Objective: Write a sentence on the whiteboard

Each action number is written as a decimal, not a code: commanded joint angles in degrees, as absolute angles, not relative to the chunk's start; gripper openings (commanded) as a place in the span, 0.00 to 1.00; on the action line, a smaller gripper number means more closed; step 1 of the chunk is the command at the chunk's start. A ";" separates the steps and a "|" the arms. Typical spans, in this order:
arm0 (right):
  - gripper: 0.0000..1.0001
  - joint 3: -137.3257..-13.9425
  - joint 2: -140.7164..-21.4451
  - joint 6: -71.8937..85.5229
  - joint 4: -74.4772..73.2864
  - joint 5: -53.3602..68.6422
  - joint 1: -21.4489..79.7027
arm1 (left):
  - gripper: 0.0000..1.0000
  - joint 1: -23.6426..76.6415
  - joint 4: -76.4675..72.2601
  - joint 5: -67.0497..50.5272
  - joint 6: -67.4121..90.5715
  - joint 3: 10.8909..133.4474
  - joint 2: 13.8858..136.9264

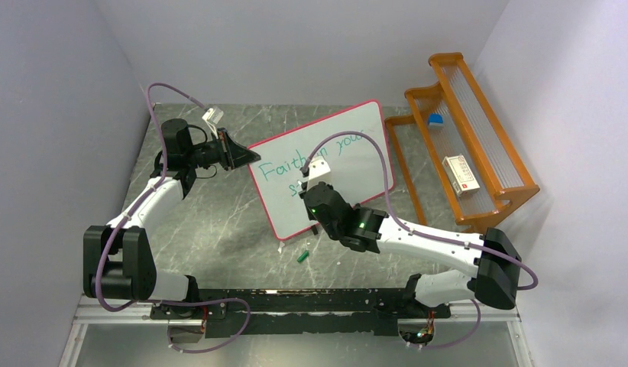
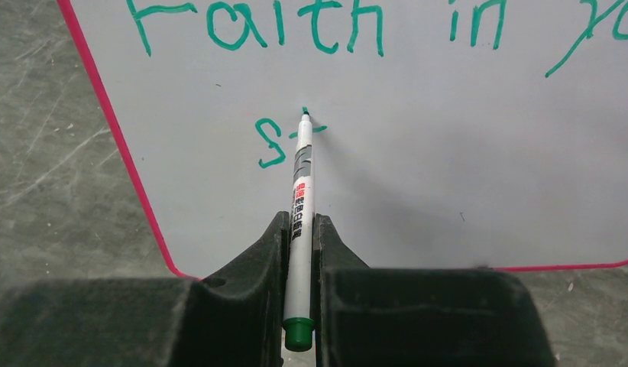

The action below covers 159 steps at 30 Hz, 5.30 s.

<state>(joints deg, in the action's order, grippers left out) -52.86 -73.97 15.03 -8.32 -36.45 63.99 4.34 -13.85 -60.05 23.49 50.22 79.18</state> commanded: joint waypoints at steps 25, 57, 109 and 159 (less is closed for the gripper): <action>0.00 -50.81 -73.21 18.15 -14.06 -35.16 63.82 | 0.05 5.45 -8.85 -56.86 19.43 49.66 80.72; 0.00 -49.64 -72.07 19.23 -13.39 -38.49 63.86 | 0.05 5.45 -8.71 -56.90 19.34 49.66 80.86; 0.00 -50.51 -70.22 14.94 -6.25 -36.94 61.70 | 0.05 5.45 -8.64 -56.96 19.34 49.83 81.10; 0.00 -47.64 -70.40 19.25 -12.30 -34.92 61.19 | 0.05 5.45 -8.68 -56.97 19.37 49.75 81.01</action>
